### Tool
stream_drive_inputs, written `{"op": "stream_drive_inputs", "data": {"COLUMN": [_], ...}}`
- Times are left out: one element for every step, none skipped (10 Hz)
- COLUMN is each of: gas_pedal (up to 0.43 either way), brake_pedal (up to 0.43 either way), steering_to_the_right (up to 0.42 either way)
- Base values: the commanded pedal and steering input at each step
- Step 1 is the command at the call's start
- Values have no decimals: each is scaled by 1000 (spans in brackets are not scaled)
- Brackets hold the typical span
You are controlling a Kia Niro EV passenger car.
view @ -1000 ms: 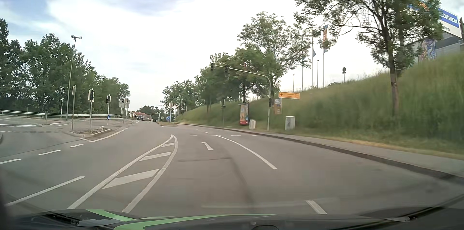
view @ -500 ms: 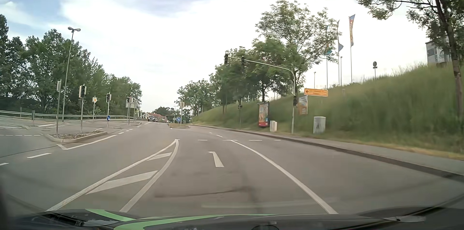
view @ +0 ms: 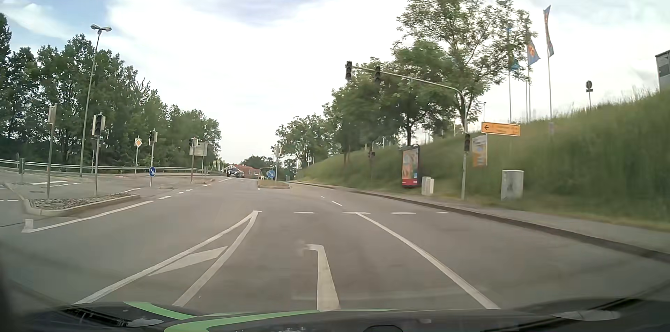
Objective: Follow the waypoints while adhering to traffic rules and regulations
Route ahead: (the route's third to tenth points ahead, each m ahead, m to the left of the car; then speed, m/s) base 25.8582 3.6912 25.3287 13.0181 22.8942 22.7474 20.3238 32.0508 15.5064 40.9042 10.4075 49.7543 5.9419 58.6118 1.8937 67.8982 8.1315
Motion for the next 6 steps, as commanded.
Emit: {"op": "stream_drive_inputs", "data": {"gas_pedal": [0, 0, 0, 0, 0, 0], "brake_pedal": [122, 122, 122, 116, 122, 128], "steering_to_the_right": [-51, -51, -52, -52, -51, -51]}}
